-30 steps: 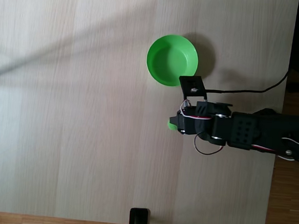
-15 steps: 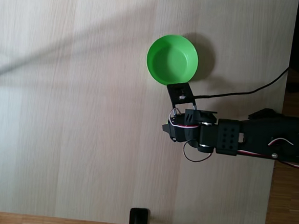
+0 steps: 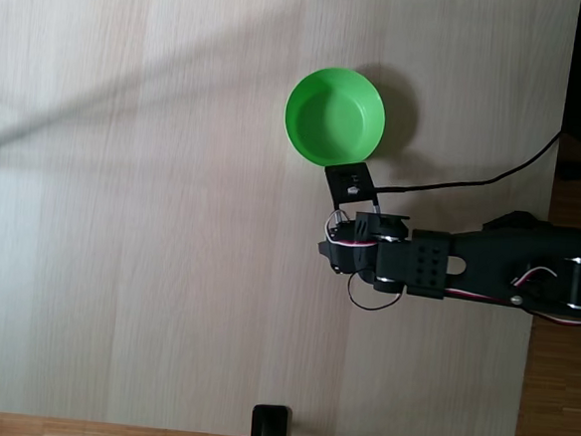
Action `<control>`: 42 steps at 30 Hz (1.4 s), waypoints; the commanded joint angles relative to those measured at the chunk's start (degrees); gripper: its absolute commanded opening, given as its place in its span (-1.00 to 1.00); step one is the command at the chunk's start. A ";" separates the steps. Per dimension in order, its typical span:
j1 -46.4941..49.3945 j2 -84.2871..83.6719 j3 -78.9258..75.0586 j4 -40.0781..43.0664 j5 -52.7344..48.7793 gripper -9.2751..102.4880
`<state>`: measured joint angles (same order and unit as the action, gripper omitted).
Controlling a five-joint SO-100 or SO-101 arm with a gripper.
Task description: Grasp a green pompom and put it in the green bowl.
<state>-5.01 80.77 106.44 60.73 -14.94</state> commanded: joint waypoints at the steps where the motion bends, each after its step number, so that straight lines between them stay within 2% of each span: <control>1: 0.35 -0.26 -2.29 -0.44 -0.18 -0.56; 10: 4.92 0.09 -3.25 -0.62 -0.26 -0.57; 32: 5.80 -0.62 -3.16 -0.70 -0.26 -0.58; 39: 5.80 -0.62 -3.25 -0.70 -0.18 -0.75; 42: 5.80 -0.62 -3.25 -0.70 -0.18 -0.75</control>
<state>0.35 79.80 105.29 60.38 -14.94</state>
